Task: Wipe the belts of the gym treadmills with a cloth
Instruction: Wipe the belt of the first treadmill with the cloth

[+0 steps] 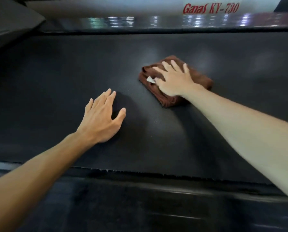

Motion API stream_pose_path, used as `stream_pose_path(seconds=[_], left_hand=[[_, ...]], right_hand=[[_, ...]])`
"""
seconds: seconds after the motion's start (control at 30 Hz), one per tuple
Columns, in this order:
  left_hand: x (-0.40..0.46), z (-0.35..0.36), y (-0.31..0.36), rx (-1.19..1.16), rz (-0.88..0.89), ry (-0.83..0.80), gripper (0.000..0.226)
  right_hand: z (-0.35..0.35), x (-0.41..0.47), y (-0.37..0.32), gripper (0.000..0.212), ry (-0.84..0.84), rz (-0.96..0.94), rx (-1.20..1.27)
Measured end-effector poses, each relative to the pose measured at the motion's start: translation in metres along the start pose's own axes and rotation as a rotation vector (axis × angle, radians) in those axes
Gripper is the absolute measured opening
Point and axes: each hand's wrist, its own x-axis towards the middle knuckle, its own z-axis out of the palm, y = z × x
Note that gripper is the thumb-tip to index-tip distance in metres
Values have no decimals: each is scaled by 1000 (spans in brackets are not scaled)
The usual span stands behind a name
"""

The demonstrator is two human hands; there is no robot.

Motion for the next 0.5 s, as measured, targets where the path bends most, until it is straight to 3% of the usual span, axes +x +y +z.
stream_pose_path(seconds=[0.1,0.2,0.3,0.4,0.5], left_hand=[[2,-3,1,-21,3,-7,73],[2,-6,-1,-52,6,-11,84],[-1,0,-9,-38,17,-12,84],[-2,5,-11,-18,12,-14,83],[7,1,-9,-7,18,5,81]], right_hand=[[12,-29,-30,57,9,-242,-16],[15,-68,-11,60,9,-370,17],[10,-50,11,58,16,-215,1],[10,-16,-10,58,40,-17,-9],[17,-26,-39,60,54,-74,13]])
